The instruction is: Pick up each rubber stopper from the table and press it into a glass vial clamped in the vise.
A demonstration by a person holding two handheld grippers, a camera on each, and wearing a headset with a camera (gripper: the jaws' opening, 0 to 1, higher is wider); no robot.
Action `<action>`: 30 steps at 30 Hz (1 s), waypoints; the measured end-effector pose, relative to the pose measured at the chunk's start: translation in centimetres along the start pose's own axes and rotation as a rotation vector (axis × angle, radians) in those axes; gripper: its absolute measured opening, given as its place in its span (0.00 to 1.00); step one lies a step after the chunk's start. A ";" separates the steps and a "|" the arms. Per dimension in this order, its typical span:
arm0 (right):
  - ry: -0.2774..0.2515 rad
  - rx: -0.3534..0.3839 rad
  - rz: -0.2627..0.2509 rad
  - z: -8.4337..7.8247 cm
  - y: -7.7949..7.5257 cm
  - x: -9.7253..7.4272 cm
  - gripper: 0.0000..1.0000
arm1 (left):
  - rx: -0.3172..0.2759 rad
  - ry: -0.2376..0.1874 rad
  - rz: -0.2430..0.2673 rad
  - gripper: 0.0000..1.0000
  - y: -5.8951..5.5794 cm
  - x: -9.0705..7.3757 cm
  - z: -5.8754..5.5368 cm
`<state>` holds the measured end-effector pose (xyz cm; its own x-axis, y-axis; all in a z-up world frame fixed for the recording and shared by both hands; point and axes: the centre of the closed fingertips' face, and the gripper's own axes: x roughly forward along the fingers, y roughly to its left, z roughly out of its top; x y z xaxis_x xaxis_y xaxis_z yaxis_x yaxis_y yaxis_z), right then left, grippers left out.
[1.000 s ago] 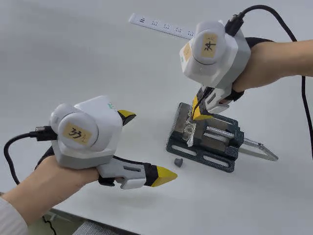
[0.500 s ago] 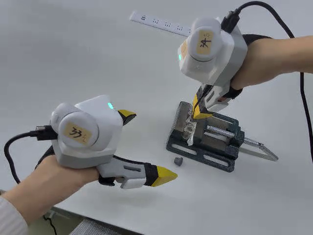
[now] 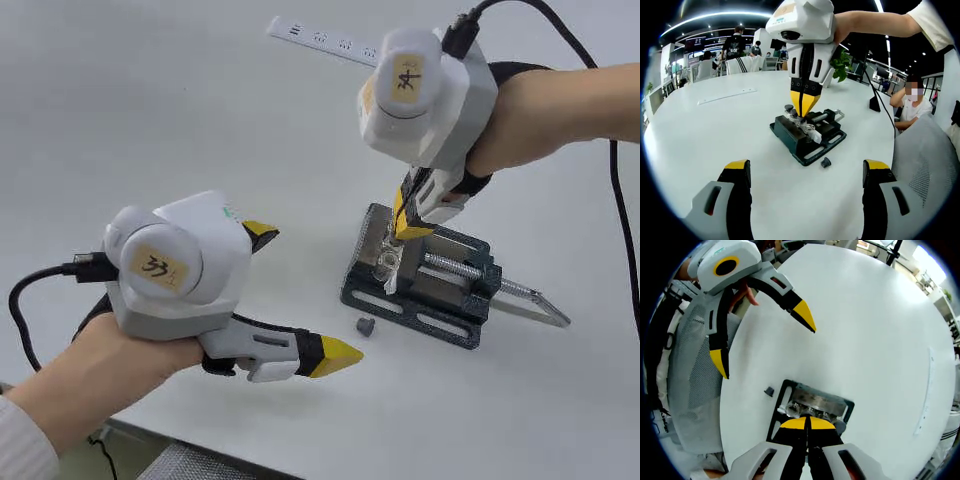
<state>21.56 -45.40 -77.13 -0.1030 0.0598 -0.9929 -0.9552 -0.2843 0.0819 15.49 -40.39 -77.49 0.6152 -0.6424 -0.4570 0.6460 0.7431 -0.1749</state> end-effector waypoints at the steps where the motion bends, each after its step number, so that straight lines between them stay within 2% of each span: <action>1: -0.002 -0.002 0.002 0.0 0.0 0.0 0.00 | -0.001 -0.002 0.000 0.92 -0.1 0.0 0.0; 7: 0.013 0.001 0.001 -0.1 0.2 0.1 0.00 | -0.005 -0.003 -0.001 0.92 -0.1 0.1 -0.1; 13: 0.062 -0.046 -0.020 0.0 0.2 0.3 0.00 | -0.005 -0.003 0.001 0.92 0.0 0.0 -0.1; 16: 0.069 -0.054 -0.028 0.0 0.4 0.2 0.00 | -0.005 0.000 0.003 0.92 0.0 -0.1 -0.2; 23: 0.048 -0.025 -0.038 -0.1 0.3 0.2 0.00 | -0.004 -0.004 0.003 0.92 0.0 0.0 0.0; 30: 0.042 -0.029 -0.046 0.0 0.1 0.3 0.00 | 0.004 -0.012 0.001 0.92 -0.1 0.0 0.5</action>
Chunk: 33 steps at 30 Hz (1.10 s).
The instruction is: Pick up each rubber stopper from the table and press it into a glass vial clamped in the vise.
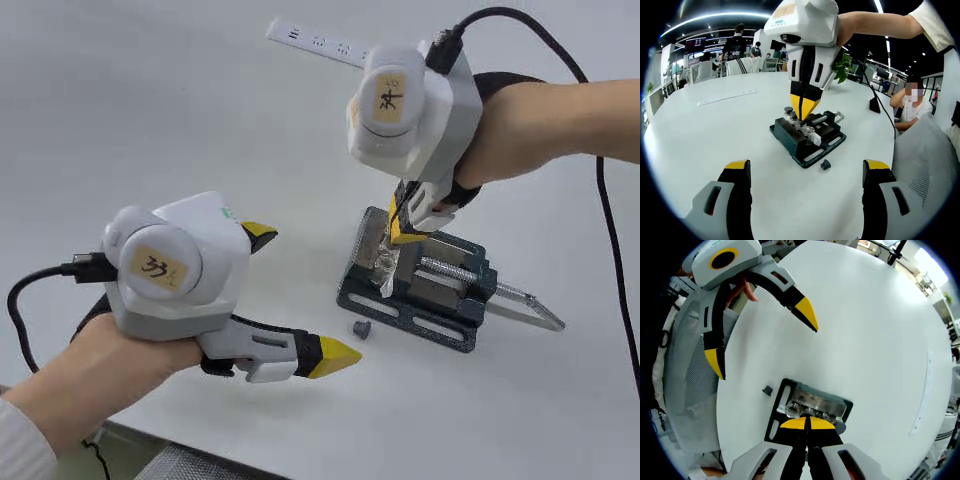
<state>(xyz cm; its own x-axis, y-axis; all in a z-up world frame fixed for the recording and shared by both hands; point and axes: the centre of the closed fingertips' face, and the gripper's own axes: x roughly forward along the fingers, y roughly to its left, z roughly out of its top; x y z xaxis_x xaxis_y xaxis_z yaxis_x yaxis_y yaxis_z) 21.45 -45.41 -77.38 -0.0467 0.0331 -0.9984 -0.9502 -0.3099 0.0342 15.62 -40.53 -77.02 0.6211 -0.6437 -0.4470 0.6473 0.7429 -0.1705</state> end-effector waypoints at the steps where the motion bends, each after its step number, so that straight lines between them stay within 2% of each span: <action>1: -0.005 0.008 0.001 0.0 -0.1 0.0 0.00 | 0.002 0.001 -0.001 0.92 -0.1 -0.1 0.1; 7: -0.031 0.007 0.001 -0.1 -0.1 -0.1 0.00 | 0.011 0.005 -0.002 0.91 0.0 0.0 0.3; 14: -0.057 0.018 0.013 -0.1 -0.2 -0.1 0.00 | 0.025 0.001 0.001 0.91 0.0 -0.2 1.4; 23: -0.100 0.013 -0.006 0.0 -0.3 -0.3 0.00 | 0.033 0.005 0.015 0.91 0.3 -0.7 1.6; 33: -0.101 -0.022 -0.008 0.0 -0.5 -0.3 0.00 | 0.029 0.003 0.023 0.91 0.3 -1.0 1.4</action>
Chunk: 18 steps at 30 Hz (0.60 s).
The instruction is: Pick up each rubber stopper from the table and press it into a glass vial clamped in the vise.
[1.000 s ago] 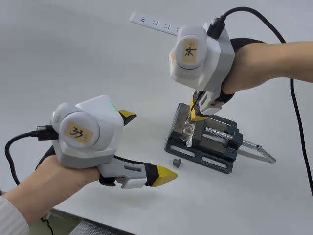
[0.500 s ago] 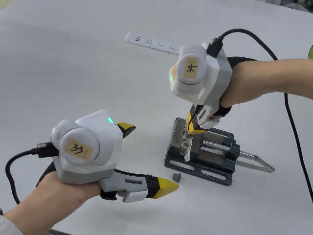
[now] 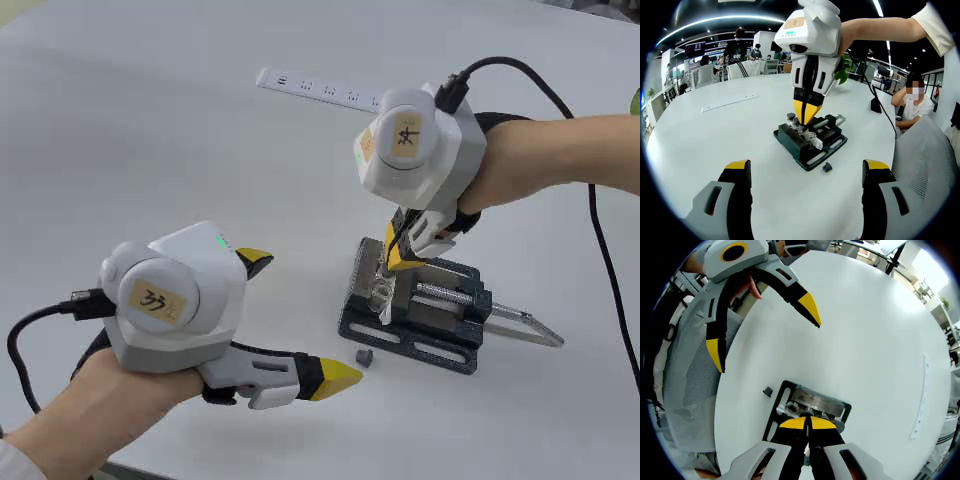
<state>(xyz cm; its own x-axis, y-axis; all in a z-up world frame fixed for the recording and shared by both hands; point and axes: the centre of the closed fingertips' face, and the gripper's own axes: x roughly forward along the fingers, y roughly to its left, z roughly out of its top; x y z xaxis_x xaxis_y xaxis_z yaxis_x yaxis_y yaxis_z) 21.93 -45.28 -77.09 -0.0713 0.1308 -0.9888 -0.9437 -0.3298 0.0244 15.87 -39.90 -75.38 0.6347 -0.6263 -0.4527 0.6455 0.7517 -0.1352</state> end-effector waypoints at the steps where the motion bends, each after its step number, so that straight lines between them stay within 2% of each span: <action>1: 0.000 -0.003 0.000 0.0 0.0 0.0 0.00 | 0.000 0.000 0.000 0.91 0.0 0.0 0.0; 11: -0.014 -0.002 0.004 -0.1 0.0 0.0 0.00 | -0.002 0.002 0.007 0.91 0.3 -0.2 -0.3; 18: -0.013 -0.012 -0.026 -0.5 -0.4 -0.1 0.02 | -0.003 0.003 0.006 0.91 0.3 -0.2 -0.4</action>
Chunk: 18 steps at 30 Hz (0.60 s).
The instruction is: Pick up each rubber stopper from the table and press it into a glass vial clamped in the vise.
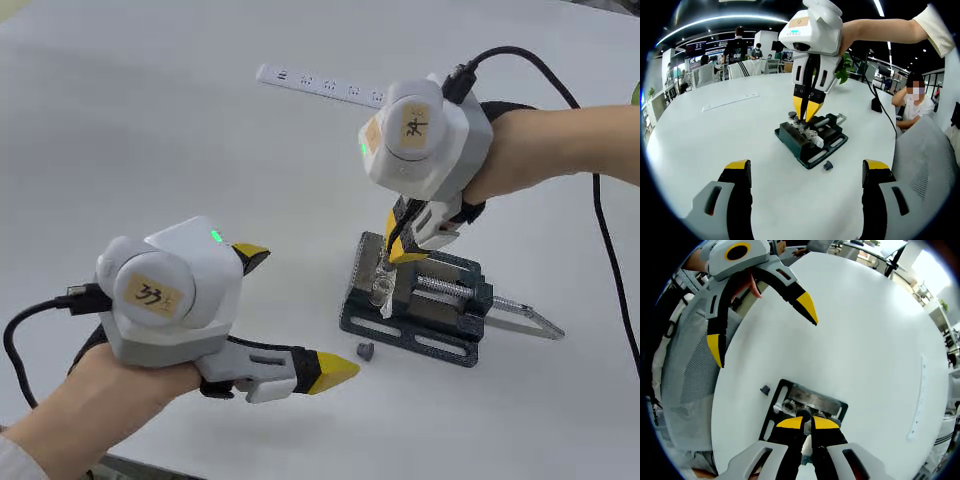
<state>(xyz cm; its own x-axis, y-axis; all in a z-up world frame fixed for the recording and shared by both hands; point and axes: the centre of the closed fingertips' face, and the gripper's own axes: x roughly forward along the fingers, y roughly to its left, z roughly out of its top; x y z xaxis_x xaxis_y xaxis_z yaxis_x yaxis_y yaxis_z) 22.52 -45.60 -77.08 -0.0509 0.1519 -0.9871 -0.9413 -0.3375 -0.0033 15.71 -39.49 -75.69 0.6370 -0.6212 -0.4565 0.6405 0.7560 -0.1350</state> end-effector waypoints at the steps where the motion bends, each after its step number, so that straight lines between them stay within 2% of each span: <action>1: -0.001 -0.001 -0.001 -0.1 0.0 0.0 0.02 | 0.000 0.000 0.000 0.91 0.0 0.0 0.0; 4: -0.016 0.008 -0.016 -0.3 0.0 -0.4 0.03 | -0.002 0.000 0.002 0.91 0.0 0.0 0.0; 7: -0.052 0.033 -0.023 -0.1 0.1 -0.7 0.07 | -0.001 0.001 0.002 0.91 0.1 0.0 0.0; 10: -0.100 0.079 -0.001 0.2 0.9 -1.0 0.11 | -0.001 0.002 0.000 0.91 -0.1 0.1 0.0; 16: -0.155 0.097 0.023 0.4 2.5 -1.1 0.30 | 0.006 0.003 -0.004 0.91 -0.1 0.1 0.1; 18: -0.176 0.110 0.012 0.4 2.8 -1.1 0.36 | 0.010 0.003 -0.006 0.91 -0.2 0.0 0.2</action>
<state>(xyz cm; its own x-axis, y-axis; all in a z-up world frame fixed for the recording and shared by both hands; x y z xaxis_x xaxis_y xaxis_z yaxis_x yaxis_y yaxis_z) 19.84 -46.34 -75.91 -0.1110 0.3117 -0.9437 -0.9705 -0.2384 0.0354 15.70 -39.71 -75.48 0.6320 -0.6247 -0.4586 0.6485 0.7503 -0.1284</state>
